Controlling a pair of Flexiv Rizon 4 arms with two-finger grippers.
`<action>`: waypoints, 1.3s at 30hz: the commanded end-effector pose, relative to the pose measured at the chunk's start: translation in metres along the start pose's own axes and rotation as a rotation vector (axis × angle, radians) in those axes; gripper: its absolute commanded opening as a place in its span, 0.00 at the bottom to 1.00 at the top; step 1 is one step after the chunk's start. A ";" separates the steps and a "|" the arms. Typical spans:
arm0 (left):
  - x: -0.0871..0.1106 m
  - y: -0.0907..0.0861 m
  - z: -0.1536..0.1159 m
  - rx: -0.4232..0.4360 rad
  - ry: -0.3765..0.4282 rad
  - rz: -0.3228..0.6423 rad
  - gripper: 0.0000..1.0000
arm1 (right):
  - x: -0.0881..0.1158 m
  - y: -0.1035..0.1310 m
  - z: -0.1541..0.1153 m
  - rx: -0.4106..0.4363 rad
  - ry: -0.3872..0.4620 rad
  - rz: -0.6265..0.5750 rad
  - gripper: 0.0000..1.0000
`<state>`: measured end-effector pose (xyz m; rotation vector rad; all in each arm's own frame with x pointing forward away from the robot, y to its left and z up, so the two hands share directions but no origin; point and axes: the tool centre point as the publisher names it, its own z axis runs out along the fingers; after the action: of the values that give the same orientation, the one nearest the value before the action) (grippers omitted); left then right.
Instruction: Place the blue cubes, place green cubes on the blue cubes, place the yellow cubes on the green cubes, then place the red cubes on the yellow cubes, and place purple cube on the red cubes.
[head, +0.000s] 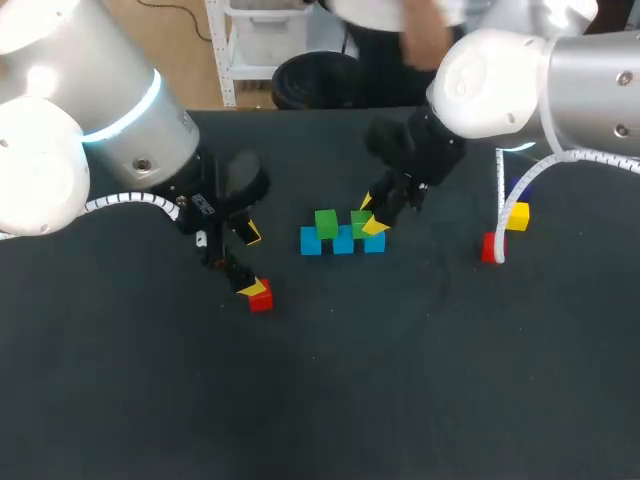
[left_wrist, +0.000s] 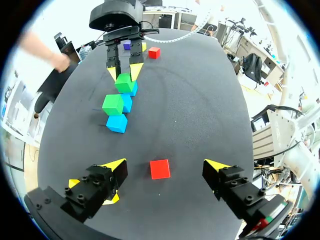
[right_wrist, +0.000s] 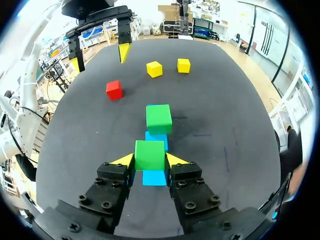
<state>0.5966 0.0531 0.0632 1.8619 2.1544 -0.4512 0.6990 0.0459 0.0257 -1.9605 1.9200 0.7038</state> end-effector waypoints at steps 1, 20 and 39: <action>0.001 0.001 0.000 0.003 -0.004 0.003 1.00 | -0.001 -0.005 0.001 -0.008 0.001 0.001 0.00; 0.001 0.001 0.000 0.003 -0.004 0.003 1.00 | 0.000 -0.009 0.002 -0.011 -0.002 0.006 0.00; 0.001 0.001 0.000 0.003 -0.004 0.003 1.00 | 0.000 -0.011 0.004 -0.015 -0.002 0.009 0.00</action>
<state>0.5966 0.0531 0.0632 1.8618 2.1544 -0.4512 0.7075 0.0483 0.0219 -1.9605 1.9295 0.7189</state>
